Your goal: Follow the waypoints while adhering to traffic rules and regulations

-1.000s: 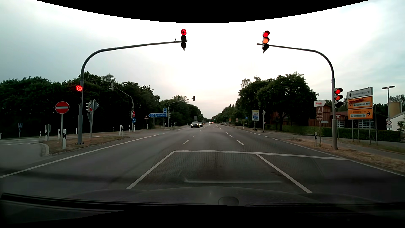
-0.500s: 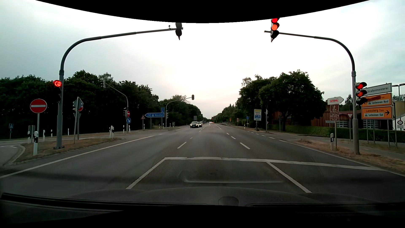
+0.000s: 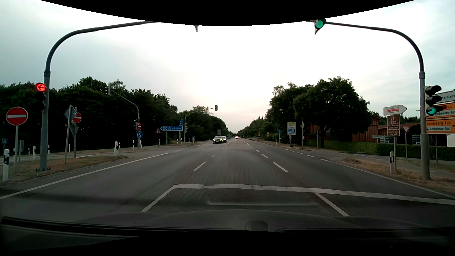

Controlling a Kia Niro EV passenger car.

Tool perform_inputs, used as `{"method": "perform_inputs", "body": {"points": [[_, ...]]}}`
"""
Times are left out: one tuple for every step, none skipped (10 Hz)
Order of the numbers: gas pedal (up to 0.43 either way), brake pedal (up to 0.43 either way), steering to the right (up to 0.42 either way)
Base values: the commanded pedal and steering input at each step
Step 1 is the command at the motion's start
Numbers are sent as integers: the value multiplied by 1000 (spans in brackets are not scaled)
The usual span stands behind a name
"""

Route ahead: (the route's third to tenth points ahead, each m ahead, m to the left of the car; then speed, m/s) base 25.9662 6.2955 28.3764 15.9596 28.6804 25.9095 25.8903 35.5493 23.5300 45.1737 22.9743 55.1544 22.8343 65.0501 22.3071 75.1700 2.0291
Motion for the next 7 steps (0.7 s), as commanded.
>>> {"method": "perform_inputs", "body": {"points": [[0,238,-1],[0,262,-1],[0,262,-1],[0,262,-1],[0,262,-1],[0,262,-1],[0,256,-1]]}}
